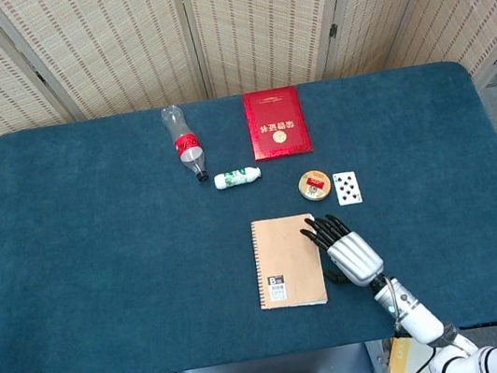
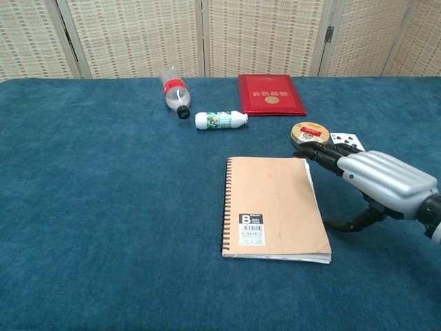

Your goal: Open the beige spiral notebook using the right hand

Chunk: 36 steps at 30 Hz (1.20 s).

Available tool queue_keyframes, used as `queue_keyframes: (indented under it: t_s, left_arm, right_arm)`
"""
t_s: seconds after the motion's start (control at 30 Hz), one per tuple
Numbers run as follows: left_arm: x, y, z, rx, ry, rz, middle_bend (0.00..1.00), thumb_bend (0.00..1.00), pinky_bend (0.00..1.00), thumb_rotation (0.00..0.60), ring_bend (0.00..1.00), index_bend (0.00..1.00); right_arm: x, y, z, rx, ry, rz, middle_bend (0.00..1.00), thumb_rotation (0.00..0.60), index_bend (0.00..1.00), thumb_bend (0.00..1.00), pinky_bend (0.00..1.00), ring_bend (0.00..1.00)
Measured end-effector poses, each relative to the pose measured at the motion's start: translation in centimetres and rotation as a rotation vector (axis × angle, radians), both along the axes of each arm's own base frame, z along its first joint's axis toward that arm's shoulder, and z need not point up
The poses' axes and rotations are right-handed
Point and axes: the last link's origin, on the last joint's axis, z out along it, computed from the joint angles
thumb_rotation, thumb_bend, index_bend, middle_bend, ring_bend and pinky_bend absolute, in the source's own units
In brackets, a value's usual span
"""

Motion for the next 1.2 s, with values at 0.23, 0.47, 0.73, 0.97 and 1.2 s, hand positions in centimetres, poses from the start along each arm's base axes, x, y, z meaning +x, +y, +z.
queue_keyframes:
  t_s: [0.23, 0.47, 0.73, 0.97, 1.2]
  left_arm:
    - [0.1, -0.2, 0.1, -0.005, -0.011, -0.013, 0.1, 0.3, 0.15, 0.6, 0.09, 0.16]
    - [0.2, -0.3, 0.1, -0.003, -0.016, -0.019, 0.1, 0.3, 0.15, 0.6, 0.09, 0.16]
    - [0.3, -0.4, 0.2, 0.002, -0.014, -0.027, 0.1, 0.3, 0.15, 0.6, 0.09, 0.16]
    - [0.3, -0.4, 0.4, 0.017, -0.011, -0.024, 0.1, 0.3, 0.15, 0.6, 0.09, 0.16]
    - [0.5, -0.8, 0.8, 0.047, -0.027, -0.045, 0.1, 0.3, 0.15, 0.6, 0.09, 0.16]
  right_arm:
    - [0.1, 0.0, -0.3, 0.001, 0.005, 0.002, 0.0, 0.6, 0.0, 0.32, 0.0, 0.0]
    - [0.2, -0.2, -0.7, 0.012, 0.007, -0.006, 0.0, 0.6, 0.0, 0.32, 0.0, 0.0]
    - [0.4, -0.2, -0.8, 0.008, -0.011, -0.013, 0.0, 0.6, 0.0, 0.32, 0.0, 0.0]
    - [1.1, -0.6, -1.5, 0.01, -0.039, -0.007, 0.0, 0.6, 0.0, 0.33, 0.0, 0.0]
    - [2.1, -1.1, -1.6, -0.025, -0.1, 0.015, 0.0, 0.6, 0.0, 0.33, 0.0, 0.0]
